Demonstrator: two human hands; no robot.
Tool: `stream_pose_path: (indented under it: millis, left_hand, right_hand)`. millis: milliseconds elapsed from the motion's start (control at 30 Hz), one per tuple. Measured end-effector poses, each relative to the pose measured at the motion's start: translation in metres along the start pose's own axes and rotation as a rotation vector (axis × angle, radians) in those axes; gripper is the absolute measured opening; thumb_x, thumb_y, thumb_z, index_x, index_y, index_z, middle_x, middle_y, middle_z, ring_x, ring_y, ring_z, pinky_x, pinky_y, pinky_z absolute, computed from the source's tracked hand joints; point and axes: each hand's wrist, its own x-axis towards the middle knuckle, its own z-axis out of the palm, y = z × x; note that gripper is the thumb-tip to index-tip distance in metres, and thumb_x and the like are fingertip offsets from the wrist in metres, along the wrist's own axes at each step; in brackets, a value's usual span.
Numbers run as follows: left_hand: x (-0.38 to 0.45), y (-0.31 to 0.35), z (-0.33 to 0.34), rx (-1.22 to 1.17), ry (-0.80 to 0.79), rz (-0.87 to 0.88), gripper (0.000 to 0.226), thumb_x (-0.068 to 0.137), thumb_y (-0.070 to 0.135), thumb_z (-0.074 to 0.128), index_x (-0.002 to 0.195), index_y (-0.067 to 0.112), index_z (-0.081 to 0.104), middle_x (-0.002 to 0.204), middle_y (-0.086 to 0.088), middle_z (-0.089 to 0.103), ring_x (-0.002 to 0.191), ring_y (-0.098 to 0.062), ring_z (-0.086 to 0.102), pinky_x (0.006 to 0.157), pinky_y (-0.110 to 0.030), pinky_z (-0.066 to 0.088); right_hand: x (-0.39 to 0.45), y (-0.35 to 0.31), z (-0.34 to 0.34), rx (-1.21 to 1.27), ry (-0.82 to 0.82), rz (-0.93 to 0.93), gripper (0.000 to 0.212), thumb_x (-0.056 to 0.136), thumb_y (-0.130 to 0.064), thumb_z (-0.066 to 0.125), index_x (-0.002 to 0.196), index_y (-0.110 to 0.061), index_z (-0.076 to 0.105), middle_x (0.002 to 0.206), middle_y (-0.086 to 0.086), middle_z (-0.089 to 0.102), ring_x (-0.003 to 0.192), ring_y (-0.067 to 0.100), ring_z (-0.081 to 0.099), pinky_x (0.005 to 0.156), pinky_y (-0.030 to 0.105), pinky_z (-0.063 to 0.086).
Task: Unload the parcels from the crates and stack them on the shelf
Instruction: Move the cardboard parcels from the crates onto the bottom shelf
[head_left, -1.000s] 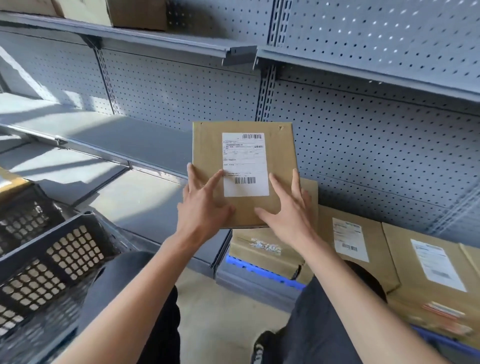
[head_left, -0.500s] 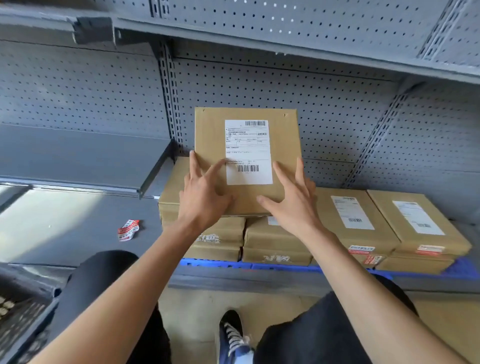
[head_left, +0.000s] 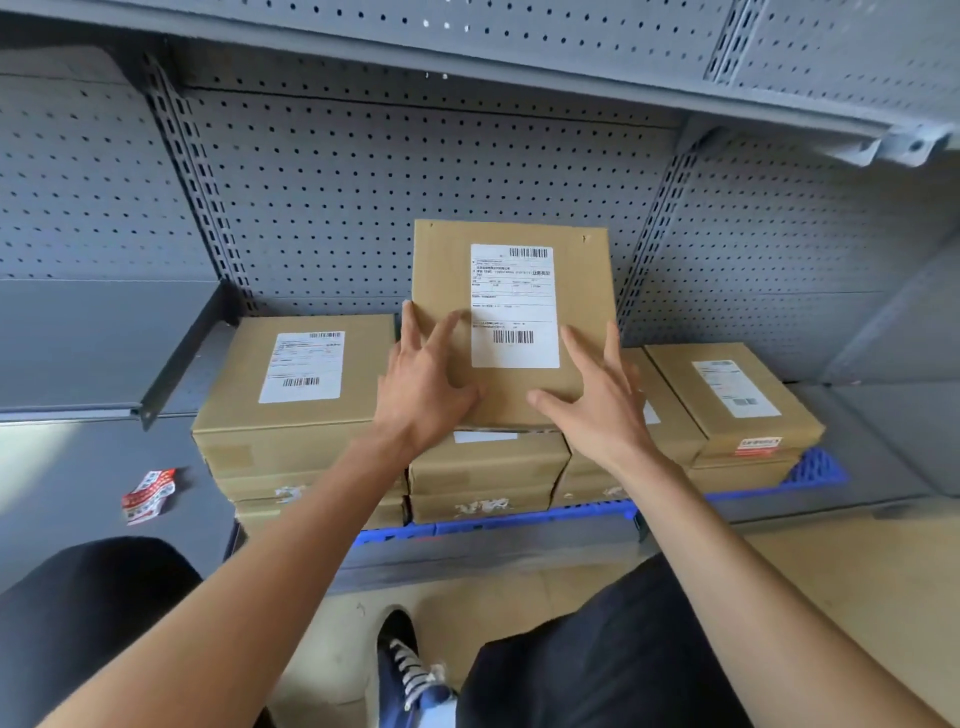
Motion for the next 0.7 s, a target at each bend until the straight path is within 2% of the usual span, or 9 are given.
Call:
stream_pose_path:
  millis: [200,367,533,700]
  left_hand:
    - [0.008,0.000,0.028,0.026,-0.088,-0.025,0.091,0.078,0.040,0.080,0.152,0.046,0.029,0.169,-0.004,-0.011,0.141,-0.032,0.040,0.108,-0.050,0.045]
    - [0.017,-0.004,0.045,0.128,-0.193,-0.071,0.090,0.079,0.047,0.078,0.154,0.047,0.027,0.168,-0.009,-0.014,0.140,-0.038,0.038,0.112,-0.051,0.040]
    - [0.028,-0.018,0.057,0.284,-0.228,-0.101,0.090,0.077,0.060,0.073,0.154,0.052,0.025,0.166,-0.010,0.001,0.136,-0.034,0.043,0.111,-0.052,0.033]
    - [0.034,-0.022,0.066,0.352,-0.255,-0.123,0.090,0.079,0.064,0.069,0.155,0.050,0.022,0.167,-0.012,-0.007,0.145,-0.033,0.027,0.115,-0.053,0.020]
  right_hand:
    - [0.012,0.029,0.009,-0.042,-0.058,-0.007,0.093,0.080,-0.069,0.066,0.155,-0.050,0.015,0.165,-0.011,-0.022,0.151,0.040,-0.001,0.117,0.062,0.015]
    - [0.023,0.053,0.026,-0.059,-0.136,-0.043,0.110,0.064,-0.079,0.072,0.154,-0.054,0.014,0.162,-0.015,-0.026,0.151,0.034,-0.006,0.114,0.066,0.020]
    - [0.030,0.069,0.046,-0.039,-0.238,-0.065,0.118,0.062,-0.062,0.086,0.154,-0.056,0.013,0.161,-0.013,-0.030,0.148,0.036,-0.001,0.116,0.058,0.028]
    - [0.042,0.077,0.066,-0.004,-0.244,-0.037,0.116,0.062,-0.057,0.089,0.153,-0.056,0.018,0.165,-0.012,-0.020,0.150,0.041,0.001,0.118,0.057,0.023]
